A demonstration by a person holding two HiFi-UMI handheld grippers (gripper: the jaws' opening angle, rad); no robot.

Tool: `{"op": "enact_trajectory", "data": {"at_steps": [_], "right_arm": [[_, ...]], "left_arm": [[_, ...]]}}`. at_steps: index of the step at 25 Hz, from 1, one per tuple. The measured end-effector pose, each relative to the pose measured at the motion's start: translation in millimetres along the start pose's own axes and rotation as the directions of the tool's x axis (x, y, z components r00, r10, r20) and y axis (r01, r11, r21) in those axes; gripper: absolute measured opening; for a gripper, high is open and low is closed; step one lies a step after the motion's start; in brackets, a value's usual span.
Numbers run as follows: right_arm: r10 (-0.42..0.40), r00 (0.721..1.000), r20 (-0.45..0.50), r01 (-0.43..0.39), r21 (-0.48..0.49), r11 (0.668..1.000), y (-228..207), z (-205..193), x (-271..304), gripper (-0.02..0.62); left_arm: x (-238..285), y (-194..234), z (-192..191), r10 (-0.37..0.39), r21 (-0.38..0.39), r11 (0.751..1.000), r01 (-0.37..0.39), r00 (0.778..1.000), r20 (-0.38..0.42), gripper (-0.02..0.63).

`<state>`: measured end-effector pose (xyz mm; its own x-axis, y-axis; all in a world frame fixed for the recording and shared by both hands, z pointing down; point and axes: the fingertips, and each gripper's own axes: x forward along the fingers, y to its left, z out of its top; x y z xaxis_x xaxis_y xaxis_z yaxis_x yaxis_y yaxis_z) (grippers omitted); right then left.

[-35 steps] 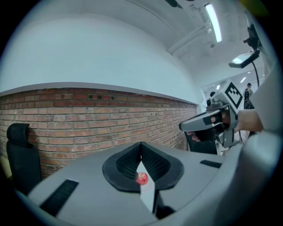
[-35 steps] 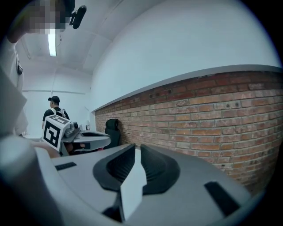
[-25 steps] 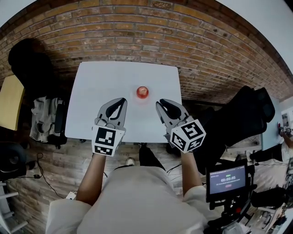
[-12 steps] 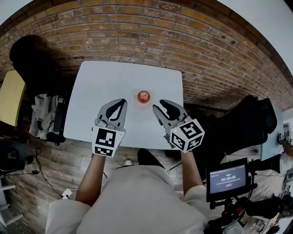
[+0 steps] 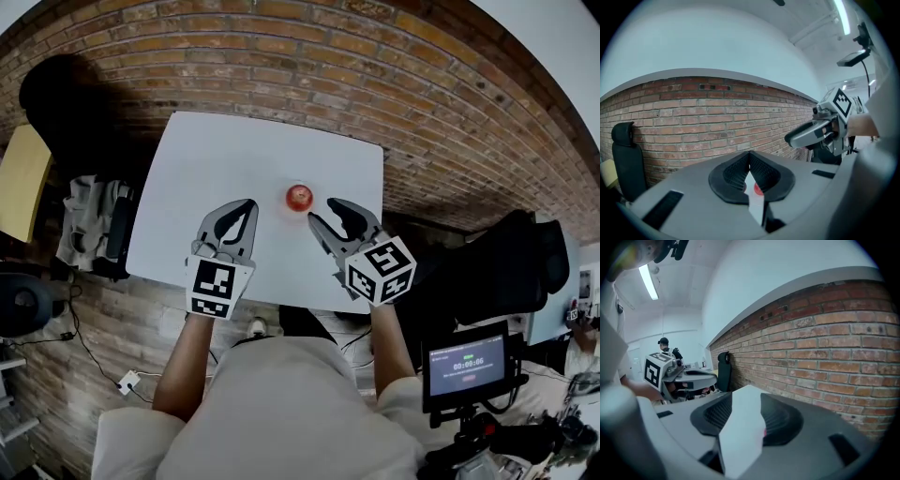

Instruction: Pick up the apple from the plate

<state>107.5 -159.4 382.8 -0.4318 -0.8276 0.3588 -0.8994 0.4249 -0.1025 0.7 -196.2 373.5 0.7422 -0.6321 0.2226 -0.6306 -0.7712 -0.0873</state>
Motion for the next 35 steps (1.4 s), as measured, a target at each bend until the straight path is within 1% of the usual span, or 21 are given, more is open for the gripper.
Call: {"op": "enact_trajectory", "data": {"at_steps": [6, 12, 17, 21, 35], "right_arm": [[0.032, 0.997, -0.066, -0.033, -0.007, 0.999, -13.0, -13.6, 21.4, 0.197], [0.064, 0.990, -0.129, -0.063, 0.013, 0.998, -24.8, -30.6, 39.6, 0.229], [0.080, 0.984, -0.161, -0.076, 0.028, 0.997, -34.5, -39.5, 54.6, 0.230], [0.110, 0.974, -0.197, -0.106, 0.032, 0.994, -37.9, -49.1, 67.7, 0.280], [0.131, 0.947, -0.292, -0.130, 0.023, 0.991, -56.7, -78.5, 96.4, 0.282]], "left_arm": [[14.5, 8.3, -10.4, 0.017, -0.019, 1.000, -0.018, 1.000, -0.026, 0.006], [24.8, 13.5, -19.1, 0.023, -0.038, 0.999, -0.025, 0.998, -0.055, 0.006], [34.2, 20.3, -21.8, 0.029, -0.041, 0.999, -0.032, 0.997, -0.071, 0.006], [41.4, 26.1, -26.0, 0.033, -0.040, 0.999, -0.036, 0.996, -0.085, 0.006], [54.5, 34.7, -47.5, 0.052, -0.061, 0.996, -0.061, 0.989, -0.138, 0.006]]}}
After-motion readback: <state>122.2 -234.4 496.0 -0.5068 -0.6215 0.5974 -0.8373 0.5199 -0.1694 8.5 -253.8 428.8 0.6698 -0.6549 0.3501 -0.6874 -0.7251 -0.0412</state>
